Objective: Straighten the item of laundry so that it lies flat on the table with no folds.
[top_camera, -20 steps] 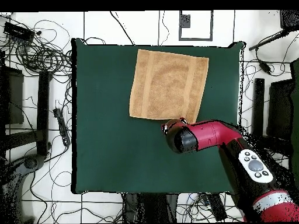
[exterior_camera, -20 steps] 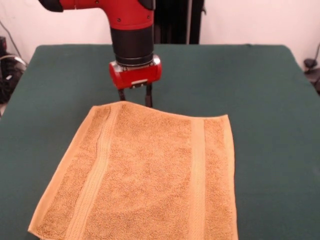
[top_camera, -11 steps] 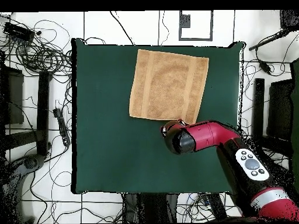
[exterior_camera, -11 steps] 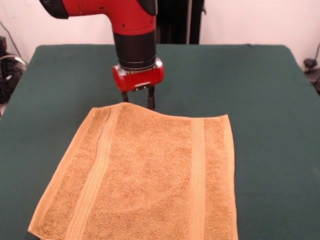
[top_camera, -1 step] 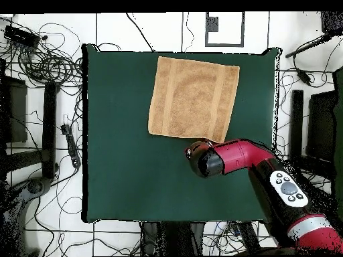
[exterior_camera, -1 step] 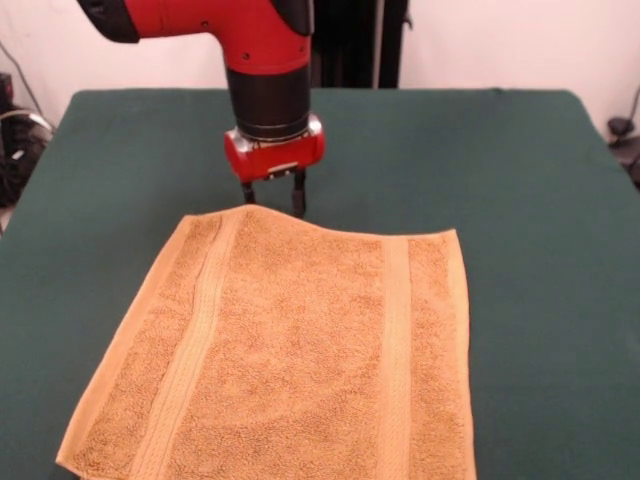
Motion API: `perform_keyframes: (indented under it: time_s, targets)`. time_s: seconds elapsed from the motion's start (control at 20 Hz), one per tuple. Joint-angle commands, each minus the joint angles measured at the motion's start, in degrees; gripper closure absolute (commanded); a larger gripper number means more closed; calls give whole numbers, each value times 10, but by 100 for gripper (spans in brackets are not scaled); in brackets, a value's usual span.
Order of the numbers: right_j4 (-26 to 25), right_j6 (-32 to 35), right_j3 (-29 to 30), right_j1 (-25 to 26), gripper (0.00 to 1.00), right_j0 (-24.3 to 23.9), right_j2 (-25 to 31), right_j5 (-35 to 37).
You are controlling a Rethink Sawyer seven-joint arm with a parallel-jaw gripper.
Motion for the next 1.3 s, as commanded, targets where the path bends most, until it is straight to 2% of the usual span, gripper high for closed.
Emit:
perform_keyframes:
  time_s: [0.05, 0.95, 1.3]
  targets:
    - [-33, -235, 19, 12, 0, 2, 63, 97]
    - [-39, -206, -2, 21, 0, 12, 59, 93]
    - [-46, -261, -1, 18, 0, 11, 67, 120]
